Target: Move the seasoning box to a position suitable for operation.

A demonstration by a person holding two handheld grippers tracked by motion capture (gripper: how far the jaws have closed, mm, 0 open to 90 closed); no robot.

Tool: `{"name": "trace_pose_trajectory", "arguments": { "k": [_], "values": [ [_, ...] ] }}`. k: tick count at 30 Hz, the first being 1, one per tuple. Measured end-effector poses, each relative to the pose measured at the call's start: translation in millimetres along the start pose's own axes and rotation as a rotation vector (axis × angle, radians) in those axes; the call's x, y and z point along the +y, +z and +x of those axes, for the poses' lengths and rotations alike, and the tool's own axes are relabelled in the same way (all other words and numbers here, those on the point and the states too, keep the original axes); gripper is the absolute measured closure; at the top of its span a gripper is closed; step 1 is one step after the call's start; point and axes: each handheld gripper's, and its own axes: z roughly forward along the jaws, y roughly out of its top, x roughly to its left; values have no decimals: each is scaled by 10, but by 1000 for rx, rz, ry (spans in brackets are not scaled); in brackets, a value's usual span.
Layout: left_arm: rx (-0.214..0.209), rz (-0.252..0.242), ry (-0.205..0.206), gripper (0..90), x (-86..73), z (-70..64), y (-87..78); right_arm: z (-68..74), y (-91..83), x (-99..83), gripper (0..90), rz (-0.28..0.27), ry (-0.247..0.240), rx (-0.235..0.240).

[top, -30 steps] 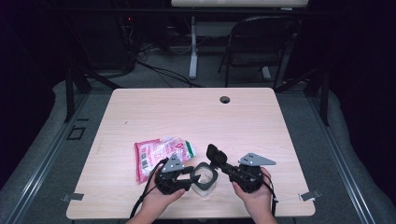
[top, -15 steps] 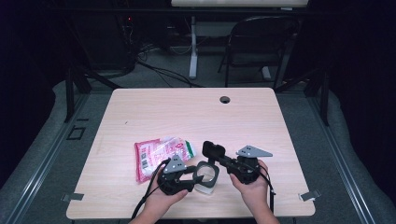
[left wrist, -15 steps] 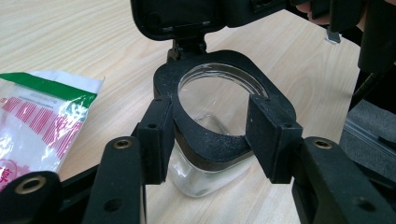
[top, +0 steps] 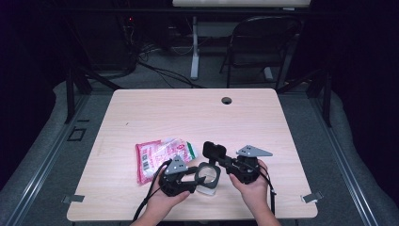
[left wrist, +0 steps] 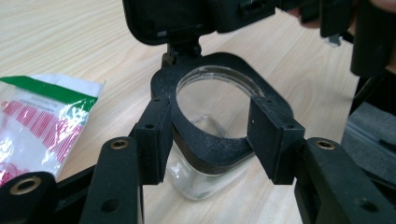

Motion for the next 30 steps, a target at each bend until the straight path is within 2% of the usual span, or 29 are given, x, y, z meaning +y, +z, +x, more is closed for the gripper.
{"name": "trace_pose_trajectory", "arguments": {
  "k": [4, 7, 12, 17, 19, 21, 24, 28, 29, 30],
  "values": [
    [14, -24, 3, 501, 44, 42, -100, 20, -39, -14, 685, 7, -15, -16],
    [44, -21, 13, 515, 54, 104, -172, 16, -75, -22, 659, 11, -16, -15],
    [90, -19, -1, 524, 25, 234, -274, -4, -210, -50, 585, 15, 17, -17],
    [146, -19, -14, 517, -26, 369, -352, -25, -280, -81, 557, 14, 34, -22],
    [189, -17, -19, 485, -56, 424, -369, -34, -298, -105, 551, 12, 32, -31],
    [209, -15, -19, 456, -87, 478, -375, -48, -311, -122, 549, 15, 28, -36],
    [235, -8, -29, 437, -133, 544, -369, -65, -310, -141, 547, 2, 44, -29],
    [245, 16, -40, 443, -190, 596, -336, -57, -300, -153, 545, 3, 30, -29],
    [252, 26, -33, 448, -199, 602, -326, -53, -298, -157, 545, 1, 30, -29],
    [277, 34, -16, 451, -221, 604, -310, -49, -300, -162, 544, 2, 27, -30]
  ]
}}
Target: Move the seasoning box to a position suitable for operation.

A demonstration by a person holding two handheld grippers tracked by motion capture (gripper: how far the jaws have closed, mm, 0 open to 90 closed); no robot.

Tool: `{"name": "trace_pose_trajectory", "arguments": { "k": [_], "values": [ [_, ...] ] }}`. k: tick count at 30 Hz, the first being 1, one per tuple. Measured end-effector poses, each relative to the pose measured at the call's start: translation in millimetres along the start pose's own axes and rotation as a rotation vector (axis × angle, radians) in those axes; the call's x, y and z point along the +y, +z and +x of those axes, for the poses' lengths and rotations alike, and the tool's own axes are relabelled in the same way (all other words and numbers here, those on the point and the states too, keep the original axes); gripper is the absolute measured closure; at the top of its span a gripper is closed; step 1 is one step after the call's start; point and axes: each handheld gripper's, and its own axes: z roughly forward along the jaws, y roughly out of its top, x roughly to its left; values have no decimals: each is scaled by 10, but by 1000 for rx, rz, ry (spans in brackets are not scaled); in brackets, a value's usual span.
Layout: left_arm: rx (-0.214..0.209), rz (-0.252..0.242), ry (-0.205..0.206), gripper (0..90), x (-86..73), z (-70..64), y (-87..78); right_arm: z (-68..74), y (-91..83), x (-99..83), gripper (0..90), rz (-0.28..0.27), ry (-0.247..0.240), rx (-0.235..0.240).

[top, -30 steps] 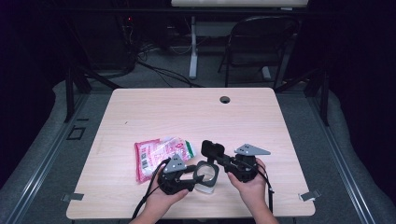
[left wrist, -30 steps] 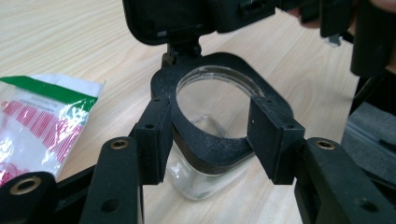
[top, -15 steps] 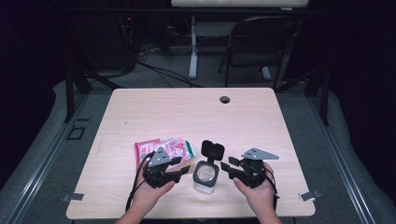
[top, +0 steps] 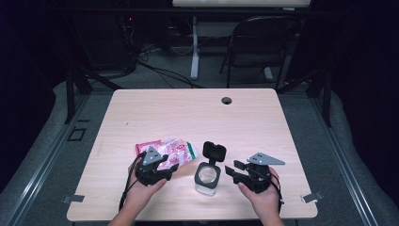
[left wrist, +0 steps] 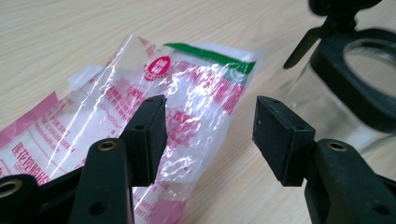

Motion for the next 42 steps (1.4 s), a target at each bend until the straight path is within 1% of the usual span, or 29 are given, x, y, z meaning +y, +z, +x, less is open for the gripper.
{"name": "trace_pose_trajectory", "arguments": {
  "k": [2, 3, 4, 5, 6, 7, 8, 9, 10, 12, 13, 14, 15, 17, 18, 19, 24, 26, 31, 32, 35, 36, 37, 42],
  "values": [
    [0, 10, 4, 455, -10, 3, 9, 1, 0, -2, 543, -2, 2, 0],
    [9, 14, 6, 457, -23, 4, 24, 1, -1, -3, 542, -2, 2, 0],
    [8, 16, 1, 449, -36, 6, 36, 0, -1, -3, 542, -2, 3, 0],
    [10, 26, 2, 437, -49, 14, 47, -1, 1, -3, 540, -6, 5, 1],
    [26, 55, 3, 399, -70, 22, 86, -2, -1, -3, 539, -7, 6, -2],
    [26, 55, 3, 382, -70, 22, 86, -2, -1, -3, 539, -7, 6, -2],
    [41, 74, -2, 361, -90, 26, 132, 0, -2, -5, 537, -8, 4, -2],
    [41, 74, -2, 345, -90, 26, 132, 0, -2, -5, 537, -8, 4, -2],
    [57, 86, 7, 345, -95, 26, 153, 0, -6, -6, 536, -5, 1, -1],
    [92, 101, 31, 298, -103, 10, 194, 3, -6, -16, 535, -6, 2, -3],
    [109, 107, 46, 303, -109, -3, 211, 2, -6, -18, 534, -6, 4, -2],
    [134, 119, 72, 297, -131, -31, 249, 3, -7, -19, 534, -6, 5, -1],
    [134, 119, 72, 304, -131, -31, 249, 3, -7, -19, 534, -6, 5, -1],
    [161, 140, 99, 317, -157, -45, 291, 9, -8, -23, 533, -5, 4, -2],
    [165, 152, 103, 318, -171, -45, 313, 18, -11, -28, 532, -1, -5, -2],
    [168, 154, 98, 318, -186, -44, 334, 18, -11, -28, 532, -1, -5, -2],
    [183, 152, 114, 306, -199, -43, 361, 35, -10, -45, 532, -1, -3, -5],
    [191, 147, 113, 298, -201, -52, 378, 37, -10, -50, 532, -1, -3, -5],
    [224, 145, 135, 288, -199, -85, 442, 43, -15, -61, 532, 1, -3, -10],
    [224, 151, 138, 288, -197, -89, 455, 41, -20, -60, 532, 2, -5, -8],
    [242, 158, 154, 292, -205, -96, 500, 37, -31, -67, 532, -5, 0, -12],
    [248, 156, 162, 296, -209, -95, 510, 37, -32, -71, 532, -10, 2, -12],
    [252, 150, 161, 301, -210, -94, 513, 36, -35, -75, 532, -8, 3, -15],
    [269, 152, 154, 392, -211, -71, 515, 35, -51, -92, 530, -6, 4, -20]
  ]
}}
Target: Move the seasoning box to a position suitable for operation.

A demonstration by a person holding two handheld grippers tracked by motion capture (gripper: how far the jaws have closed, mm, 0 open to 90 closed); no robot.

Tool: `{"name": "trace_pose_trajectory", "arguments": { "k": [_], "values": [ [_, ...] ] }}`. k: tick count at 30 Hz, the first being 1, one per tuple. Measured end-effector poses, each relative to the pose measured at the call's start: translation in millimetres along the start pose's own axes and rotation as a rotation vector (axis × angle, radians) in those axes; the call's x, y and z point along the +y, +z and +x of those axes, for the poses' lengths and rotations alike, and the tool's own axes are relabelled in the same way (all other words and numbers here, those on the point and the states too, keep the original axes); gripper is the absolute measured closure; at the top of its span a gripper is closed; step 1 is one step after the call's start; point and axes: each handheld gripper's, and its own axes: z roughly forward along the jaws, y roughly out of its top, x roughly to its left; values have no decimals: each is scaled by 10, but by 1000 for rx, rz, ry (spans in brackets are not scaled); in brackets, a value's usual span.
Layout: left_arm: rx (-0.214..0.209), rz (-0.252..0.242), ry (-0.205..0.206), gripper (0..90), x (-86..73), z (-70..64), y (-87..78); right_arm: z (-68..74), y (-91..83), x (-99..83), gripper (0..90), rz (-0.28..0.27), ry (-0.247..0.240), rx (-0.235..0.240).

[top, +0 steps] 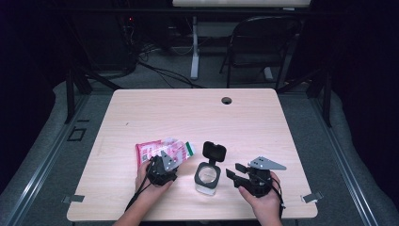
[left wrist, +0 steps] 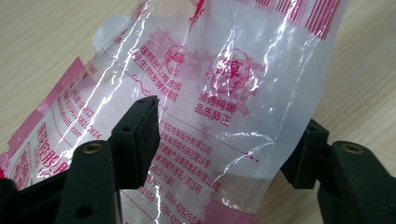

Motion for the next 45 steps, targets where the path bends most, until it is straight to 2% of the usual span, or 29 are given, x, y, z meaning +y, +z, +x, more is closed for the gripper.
{"name": "trace_pose_trajectory", "arguments": {
  "k": [6, 9, 14, 24, 33, 45],
  "values": [
    [-8, -1, -6, 437, -8, 26, 6, -2, -12, -4, 530, -5, 3, -2],
    [-10, -5, -3, 498, -16, 37, 6, -3, -12, -7, 530, -7, 4, -4],
    [-43, -17, -36, 574, -39, 92, 6, -4, -15, -10, 530, -3, 2, -10],
    [-63, -31, -59, 694, -61, 142, 3, -3, -10, -15, 530, -2, 0, -8],
    [-78, -47, -81, 755, -88, 197, 5, -5, -2, -23, 530, -5, 0, -11],
    [-122, -69, -142, 827, -120, 280, 10, -8, -1, -27, 530, -7, 1, -8]
  ]
}}
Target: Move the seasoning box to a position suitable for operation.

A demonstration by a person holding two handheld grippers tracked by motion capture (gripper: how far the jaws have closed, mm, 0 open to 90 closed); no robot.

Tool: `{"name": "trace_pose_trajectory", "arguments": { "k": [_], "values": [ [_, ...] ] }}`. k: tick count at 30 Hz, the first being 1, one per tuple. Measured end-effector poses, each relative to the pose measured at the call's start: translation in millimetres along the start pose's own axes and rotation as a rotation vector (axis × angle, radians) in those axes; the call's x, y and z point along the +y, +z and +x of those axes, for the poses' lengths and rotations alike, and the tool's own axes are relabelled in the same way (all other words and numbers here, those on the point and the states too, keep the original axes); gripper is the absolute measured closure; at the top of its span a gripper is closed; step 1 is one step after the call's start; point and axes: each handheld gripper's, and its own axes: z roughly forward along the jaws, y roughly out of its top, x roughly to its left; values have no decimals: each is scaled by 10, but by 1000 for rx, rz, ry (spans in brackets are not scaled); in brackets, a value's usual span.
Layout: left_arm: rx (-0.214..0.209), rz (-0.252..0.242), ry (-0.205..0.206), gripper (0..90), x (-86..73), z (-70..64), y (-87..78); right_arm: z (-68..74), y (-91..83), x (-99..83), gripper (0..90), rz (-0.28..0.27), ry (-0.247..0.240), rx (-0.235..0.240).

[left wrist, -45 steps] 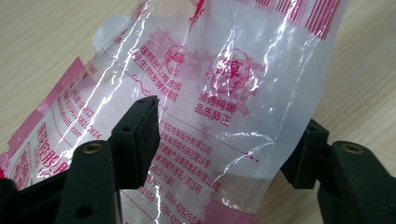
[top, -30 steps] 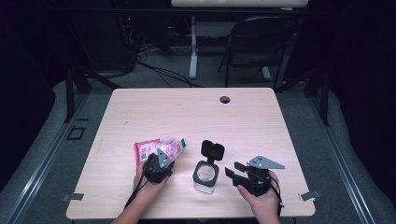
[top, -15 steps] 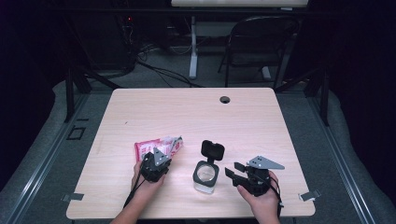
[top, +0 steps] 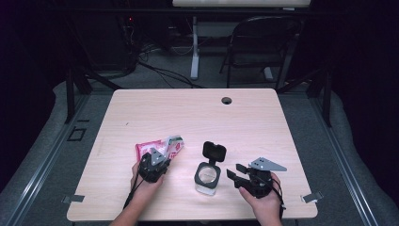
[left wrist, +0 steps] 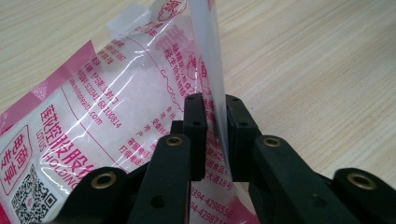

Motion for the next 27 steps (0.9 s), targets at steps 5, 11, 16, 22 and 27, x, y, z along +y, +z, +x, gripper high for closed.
{"name": "trace_pose_trajectory", "arguments": {
  "k": [5, 11, 16, 22, 27],
  "values": [
    [-21, -5, -30, 859, -6, 45, -10, -2, -2, -2, 530, 0, 0, -1],
    [-28, -10, -37, 879, -8, 56, -12, -4, -1, -7, 531, 5, 2, -3],
    [-31, -12, -41, 881, -8, 61, -14, -13, 1, -10, 531, 7, 1, -4],
    [-32, -15, -49, 884, -4, 64, -26, -21, 2, -18, 530, 8, 1, -6],
    [-36, -20, -51, 900, 7, 77, -59, -20, 0, -18, 531, 6, -1, -7]
  ]
}}
